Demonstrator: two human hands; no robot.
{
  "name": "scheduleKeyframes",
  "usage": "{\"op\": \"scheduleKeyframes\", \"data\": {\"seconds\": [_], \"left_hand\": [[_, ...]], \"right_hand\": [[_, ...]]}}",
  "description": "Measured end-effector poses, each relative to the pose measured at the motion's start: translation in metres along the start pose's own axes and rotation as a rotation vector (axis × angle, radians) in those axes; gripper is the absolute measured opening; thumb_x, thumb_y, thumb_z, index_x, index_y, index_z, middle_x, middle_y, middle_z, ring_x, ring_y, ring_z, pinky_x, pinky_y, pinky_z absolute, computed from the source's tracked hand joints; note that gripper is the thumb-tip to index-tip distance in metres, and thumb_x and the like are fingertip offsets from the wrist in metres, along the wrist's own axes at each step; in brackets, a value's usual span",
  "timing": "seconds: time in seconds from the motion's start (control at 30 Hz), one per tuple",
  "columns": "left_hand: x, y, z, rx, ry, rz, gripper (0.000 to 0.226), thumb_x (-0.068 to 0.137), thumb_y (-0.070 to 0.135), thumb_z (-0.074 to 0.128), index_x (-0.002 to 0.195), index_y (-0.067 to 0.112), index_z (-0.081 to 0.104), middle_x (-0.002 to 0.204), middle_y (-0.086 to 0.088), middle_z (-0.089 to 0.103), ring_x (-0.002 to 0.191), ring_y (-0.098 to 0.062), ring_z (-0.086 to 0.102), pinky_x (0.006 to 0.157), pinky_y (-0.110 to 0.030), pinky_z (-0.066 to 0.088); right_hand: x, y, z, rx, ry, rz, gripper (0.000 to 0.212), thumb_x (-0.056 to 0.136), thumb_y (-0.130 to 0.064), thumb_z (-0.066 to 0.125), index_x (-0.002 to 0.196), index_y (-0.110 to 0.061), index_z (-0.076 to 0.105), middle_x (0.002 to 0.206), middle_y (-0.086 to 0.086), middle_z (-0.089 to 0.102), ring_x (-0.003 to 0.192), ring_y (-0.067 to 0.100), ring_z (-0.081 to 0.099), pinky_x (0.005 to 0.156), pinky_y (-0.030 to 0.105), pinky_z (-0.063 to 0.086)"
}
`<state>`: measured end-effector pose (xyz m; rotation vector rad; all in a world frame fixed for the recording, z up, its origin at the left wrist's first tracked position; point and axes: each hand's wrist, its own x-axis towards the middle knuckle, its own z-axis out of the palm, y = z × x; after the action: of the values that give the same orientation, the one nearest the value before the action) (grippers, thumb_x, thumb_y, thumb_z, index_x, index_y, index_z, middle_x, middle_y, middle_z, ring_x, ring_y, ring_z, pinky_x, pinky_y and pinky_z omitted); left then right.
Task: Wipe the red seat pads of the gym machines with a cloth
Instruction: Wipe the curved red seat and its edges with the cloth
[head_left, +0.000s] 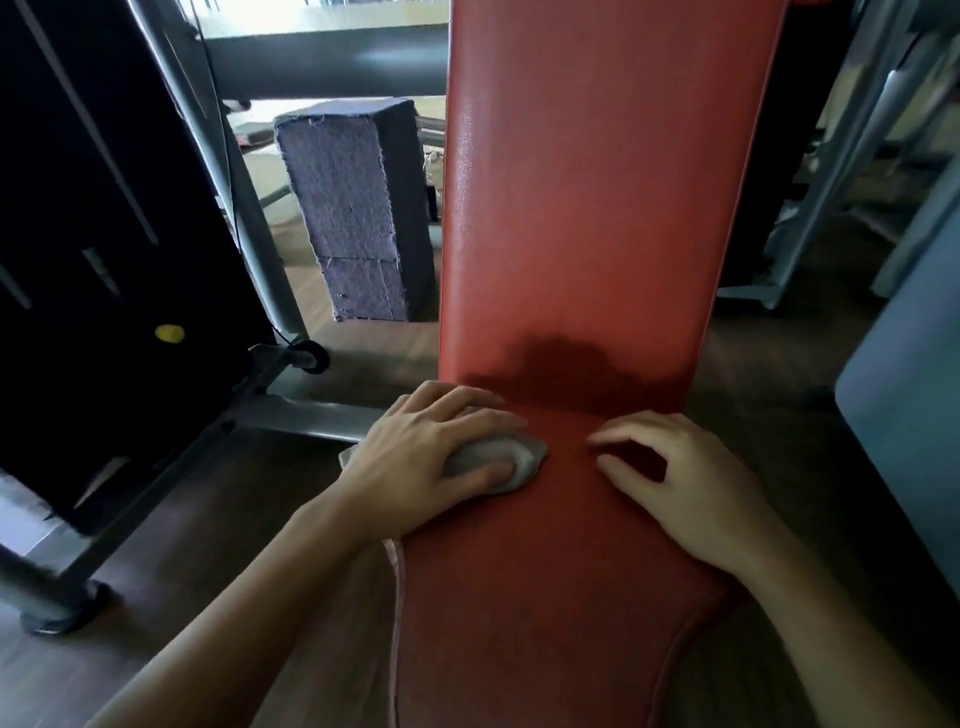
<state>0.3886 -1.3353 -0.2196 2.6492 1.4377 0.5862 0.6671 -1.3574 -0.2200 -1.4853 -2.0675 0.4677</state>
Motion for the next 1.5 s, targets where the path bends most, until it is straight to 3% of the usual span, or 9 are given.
{"op": "scheduleKeyframes", "data": {"seconds": [0.1, 0.23, 0.4, 0.53, 0.63, 0.87, 1.23, 1.4, 1.5], "left_hand": [[0.005, -0.01, -0.002, -0.016, -0.06, 0.133, 0.05, 0.091, 0.076, 0.041, 0.131, 0.049, 0.058, 0.132, 0.027, 0.055, 0.126, -0.002, 0.047, 0.102, -0.032, 0.044], [0.014, -0.027, -0.001, -0.083, -0.074, 0.194, 0.051, 0.085, 0.079, 0.045, 0.126, 0.052, 0.058, 0.131, 0.032, 0.053, 0.125, 0.004, 0.045, 0.092, -0.03, 0.046], [0.034, -0.041, 0.004, -0.124, -0.109, 0.218, 0.06, 0.078, 0.086, 0.04, 0.126, 0.053, 0.057, 0.131, 0.034, 0.052, 0.124, 0.002, 0.046, 0.096, -0.035, 0.047], [0.039, -0.046, 0.003, -0.15, -0.136, 0.211, 0.053, 0.083, 0.084, 0.043, 0.124, 0.054, 0.056, 0.13, 0.031, 0.051, 0.123, -0.002, 0.045, 0.094, -0.04, 0.045], [0.036, -0.043, -0.001, -0.146, -0.15, 0.208, 0.05, 0.087, 0.082, 0.045, 0.128, 0.055, 0.053, 0.134, 0.028, 0.049, 0.126, -0.008, 0.047, 0.095, -0.041, 0.044], [0.029, -0.043, -0.012, -0.148, -0.205, 0.204, 0.054, 0.088, 0.08, 0.044, 0.13, 0.049, 0.055, 0.139, 0.02, 0.052, 0.127, -0.017, 0.051, 0.092, -0.04, 0.04], [0.031, -0.05, -0.007, -0.195, -0.189, 0.222, 0.053, 0.085, 0.082, 0.046, 0.124, 0.048, 0.058, 0.138, 0.015, 0.054, 0.127, -0.023, 0.048, 0.096, -0.047, 0.039], [0.034, -0.05, -0.004, -0.211, -0.142, 0.254, 0.042, 0.087, 0.077, 0.051, 0.108, 0.042, 0.061, 0.115, 0.015, 0.057, 0.11, -0.021, 0.055, 0.082, -0.04, 0.037], [0.034, -0.048, -0.006, -0.205, -0.107, 0.289, 0.034, 0.09, 0.068, 0.055, 0.105, 0.038, 0.062, 0.108, 0.015, 0.057, 0.104, -0.018, 0.055, 0.078, -0.036, 0.033]], "right_hand": [[-0.001, -0.002, 0.001, -0.034, -0.02, 0.019, 0.021, 0.089, -0.047, 0.06, 0.108, -0.047, 0.07, 0.119, -0.033, 0.06, 0.118, -0.008, 0.05, 0.104, 0.03, 0.041], [-0.005, -0.012, 0.003, -0.09, 0.007, 0.074, 0.025, 0.088, -0.053, 0.058, 0.109, -0.047, 0.07, 0.123, -0.032, 0.06, 0.123, -0.007, 0.05, 0.108, 0.036, 0.042], [-0.008, -0.034, 0.006, -0.188, -0.025, 0.194, 0.028, 0.092, -0.052, 0.052, 0.117, -0.048, 0.064, 0.132, -0.028, 0.058, 0.127, -0.003, 0.049, 0.11, 0.044, 0.042], [-0.023, -0.068, 0.018, -0.259, -0.079, 0.331, 0.038, 0.105, -0.028, 0.048, 0.143, -0.034, 0.051, 0.154, -0.012, 0.043, 0.143, 0.007, 0.036, 0.115, 0.022, 0.023], [-0.049, -0.108, 0.033, -0.178, -0.1, 0.398, 0.044, 0.106, -0.032, 0.046, 0.15, -0.032, 0.044, 0.16, -0.011, 0.033, 0.147, 0.006, 0.026, 0.108, 0.014, 0.012], [-0.087, -0.158, 0.056, -0.195, 0.041, 0.5, 0.046, 0.105, -0.041, 0.045, 0.15, -0.035, 0.043, 0.162, -0.011, 0.031, 0.152, 0.01, 0.019, 0.124, 0.035, 0.013], [-0.088, -0.169, 0.062, -0.263, 0.122, 0.543, 0.04, 0.104, -0.04, 0.047, 0.143, -0.039, 0.051, 0.156, -0.013, 0.041, 0.145, 0.011, 0.03, 0.122, 0.047, 0.019], [-0.091, -0.162, 0.066, -0.235, 0.178, 0.514, 0.037, 0.102, -0.039, 0.053, 0.138, -0.037, 0.058, 0.151, -0.014, 0.047, 0.142, 0.009, 0.037, 0.121, 0.048, 0.024], [-0.092, -0.161, 0.067, -0.22, 0.208, 0.505, 0.035, 0.101, -0.036, 0.055, 0.135, -0.035, 0.061, 0.148, -0.015, 0.05, 0.14, 0.007, 0.04, 0.12, 0.037, 0.025]]}}
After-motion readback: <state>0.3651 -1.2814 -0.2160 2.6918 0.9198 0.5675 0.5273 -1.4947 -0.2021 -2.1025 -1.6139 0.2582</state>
